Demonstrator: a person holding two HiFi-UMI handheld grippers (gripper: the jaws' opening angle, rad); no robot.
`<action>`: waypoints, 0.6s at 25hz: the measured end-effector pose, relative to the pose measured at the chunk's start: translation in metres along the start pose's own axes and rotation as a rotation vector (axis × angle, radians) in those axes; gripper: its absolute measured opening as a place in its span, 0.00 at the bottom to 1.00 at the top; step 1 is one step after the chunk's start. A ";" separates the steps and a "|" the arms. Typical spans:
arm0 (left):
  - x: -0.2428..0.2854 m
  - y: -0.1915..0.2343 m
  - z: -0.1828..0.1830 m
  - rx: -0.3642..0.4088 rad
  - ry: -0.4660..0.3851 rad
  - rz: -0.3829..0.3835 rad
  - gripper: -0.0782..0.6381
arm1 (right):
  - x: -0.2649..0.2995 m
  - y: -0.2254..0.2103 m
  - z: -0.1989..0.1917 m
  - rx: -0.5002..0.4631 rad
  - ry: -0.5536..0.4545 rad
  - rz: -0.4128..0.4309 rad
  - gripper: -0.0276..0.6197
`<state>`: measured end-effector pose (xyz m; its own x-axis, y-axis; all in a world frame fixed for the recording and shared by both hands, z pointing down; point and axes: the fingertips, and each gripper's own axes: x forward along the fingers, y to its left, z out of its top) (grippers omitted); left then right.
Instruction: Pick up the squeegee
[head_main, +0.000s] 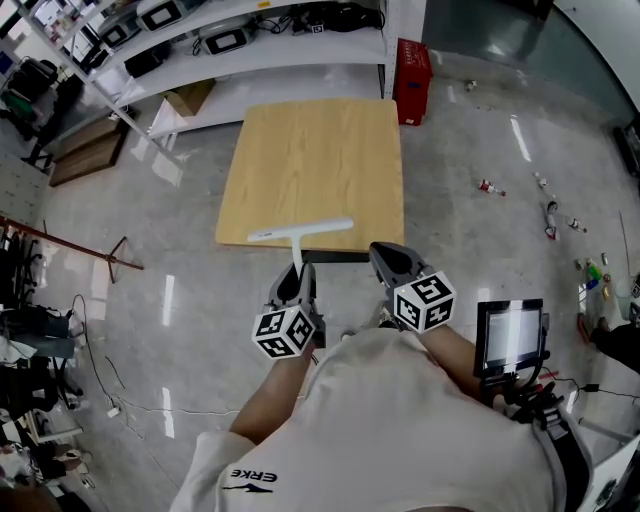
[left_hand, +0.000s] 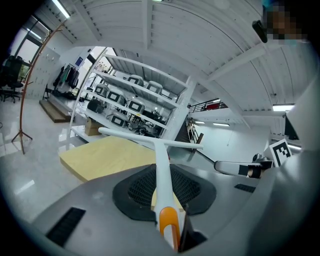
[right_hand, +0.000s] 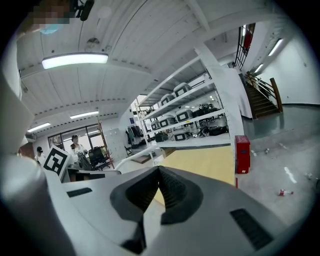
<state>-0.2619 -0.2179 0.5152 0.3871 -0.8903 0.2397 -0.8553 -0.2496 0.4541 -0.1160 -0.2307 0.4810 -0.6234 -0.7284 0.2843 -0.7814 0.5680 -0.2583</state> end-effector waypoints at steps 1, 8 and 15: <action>0.000 0.000 0.000 -0.002 0.000 0.000 0.22 | 0.000 -0.001 0.000 0.000 0.001 -0.006 0.05; 0.002 0.001 0.005 -0.007 0.001 -0.001 0.22 | 0.002 -0.001 0.005 -0.003 0.002 -0.014 0.05; 0.006 0.000 0.005 -0.010 -0.003 -0.005 0.22 | 0.002 -0.003 0.005 -0.004 0.000 -0.016 0.05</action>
<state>-0.2616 -0.2249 0.5121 0.3904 -0.8901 0.2351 -0.8499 -0.2504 0.4636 -0.1149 -0.2358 0.4782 -0.6105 -0.7375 0.2887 -0.7917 0.5577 -0.2496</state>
